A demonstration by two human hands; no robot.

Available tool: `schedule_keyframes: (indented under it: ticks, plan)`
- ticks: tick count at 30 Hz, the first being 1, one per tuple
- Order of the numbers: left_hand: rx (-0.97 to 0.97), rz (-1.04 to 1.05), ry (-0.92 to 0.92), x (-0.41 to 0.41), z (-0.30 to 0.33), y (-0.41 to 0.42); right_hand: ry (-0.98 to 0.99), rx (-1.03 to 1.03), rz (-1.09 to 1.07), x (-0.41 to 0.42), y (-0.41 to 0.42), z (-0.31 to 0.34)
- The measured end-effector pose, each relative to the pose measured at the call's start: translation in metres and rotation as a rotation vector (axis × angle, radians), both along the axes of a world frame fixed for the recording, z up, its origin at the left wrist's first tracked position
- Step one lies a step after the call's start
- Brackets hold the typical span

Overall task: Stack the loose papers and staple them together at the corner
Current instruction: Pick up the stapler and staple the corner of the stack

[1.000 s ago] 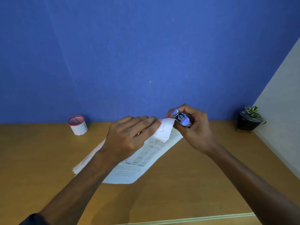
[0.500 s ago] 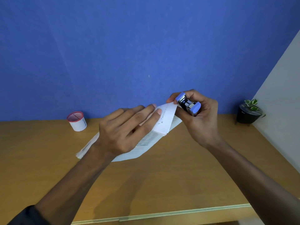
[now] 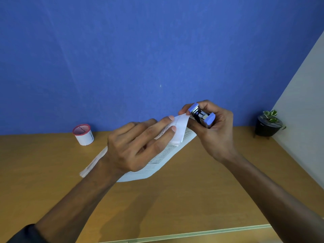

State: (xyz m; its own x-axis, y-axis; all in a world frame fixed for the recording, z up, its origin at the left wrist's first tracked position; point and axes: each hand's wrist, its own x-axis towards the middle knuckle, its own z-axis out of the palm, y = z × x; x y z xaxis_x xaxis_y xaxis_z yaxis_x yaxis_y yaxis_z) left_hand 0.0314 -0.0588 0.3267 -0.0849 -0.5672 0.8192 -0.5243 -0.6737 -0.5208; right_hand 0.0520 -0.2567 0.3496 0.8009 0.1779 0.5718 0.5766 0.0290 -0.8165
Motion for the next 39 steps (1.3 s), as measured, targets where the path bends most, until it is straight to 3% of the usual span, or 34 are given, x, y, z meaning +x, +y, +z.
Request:
schedule_keyframes:
  ticks: [15, 39]
  plan:
    - [0.013, -0.031, -0.062, -0.0029, 0.008, -0.0015, -0.012, 0.03, 0.008, -0.0032, 0.0004, 0.0038]
    - [-0.004, -0.016, -0.003, 0.0018, 0.0038, 0.0007, -0.026, 0.008, -0.007, -0.0002, -0.0005, 0.0052]
